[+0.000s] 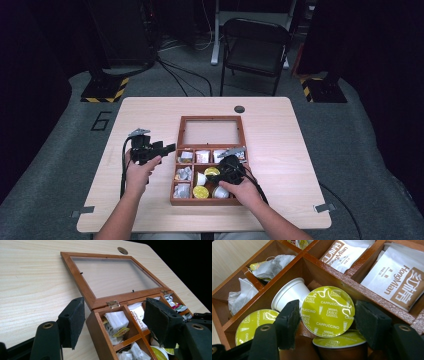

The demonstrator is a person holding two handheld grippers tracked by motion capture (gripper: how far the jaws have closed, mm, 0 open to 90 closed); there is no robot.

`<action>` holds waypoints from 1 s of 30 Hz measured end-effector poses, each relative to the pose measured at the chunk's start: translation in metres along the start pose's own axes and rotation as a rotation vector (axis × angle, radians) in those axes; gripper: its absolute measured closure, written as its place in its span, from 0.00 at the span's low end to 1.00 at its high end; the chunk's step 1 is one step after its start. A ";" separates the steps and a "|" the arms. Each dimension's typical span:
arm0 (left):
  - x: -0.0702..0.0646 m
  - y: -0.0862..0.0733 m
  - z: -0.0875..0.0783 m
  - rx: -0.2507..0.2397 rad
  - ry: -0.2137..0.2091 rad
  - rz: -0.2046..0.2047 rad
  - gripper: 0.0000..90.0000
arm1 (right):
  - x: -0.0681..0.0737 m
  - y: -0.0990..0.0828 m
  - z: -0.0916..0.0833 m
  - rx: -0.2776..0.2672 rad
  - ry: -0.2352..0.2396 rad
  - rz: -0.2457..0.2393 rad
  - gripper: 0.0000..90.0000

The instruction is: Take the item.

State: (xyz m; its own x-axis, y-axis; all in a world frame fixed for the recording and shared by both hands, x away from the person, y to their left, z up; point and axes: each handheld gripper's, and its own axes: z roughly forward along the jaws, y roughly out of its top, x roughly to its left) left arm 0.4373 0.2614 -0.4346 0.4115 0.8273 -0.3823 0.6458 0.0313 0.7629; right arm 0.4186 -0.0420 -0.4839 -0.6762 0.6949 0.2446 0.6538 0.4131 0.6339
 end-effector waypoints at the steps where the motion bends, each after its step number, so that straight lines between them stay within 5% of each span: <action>1: 0.000 0.000 0.000 0.000 0.001 0.000 0.37 | 0.000 0.001 0.001 0.004 0.001 -0.010 0.41; 17: 0.001 -0.001 -0.001 -0.002 0.000 -0.011 0.37 | 0.003 0.006 0.011 0.074 -0.012 -0.053 0.40; 27: 0.003 -0.001 -0.002 -0.004 0.002 -0.015 0.37 | 0.005 0.007 0.010 0.056 -0.013 -0.091 0.41; 30: 0.004 -0.001 -0.002 -0.008 0.005 -0.013 0.37 | 0.006 0.007 0.005 0.049 -0.006 -0.066 0.41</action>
State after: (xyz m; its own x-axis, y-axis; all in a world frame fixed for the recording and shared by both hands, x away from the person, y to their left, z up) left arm 0.4371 0.2659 -0.4355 0.3998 0.8295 -0.3900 0.6462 0.0467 0.7618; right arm 0.4208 -0.0319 -0.4809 -0.7165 0.6686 0.1990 0.6238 0.4865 0.6118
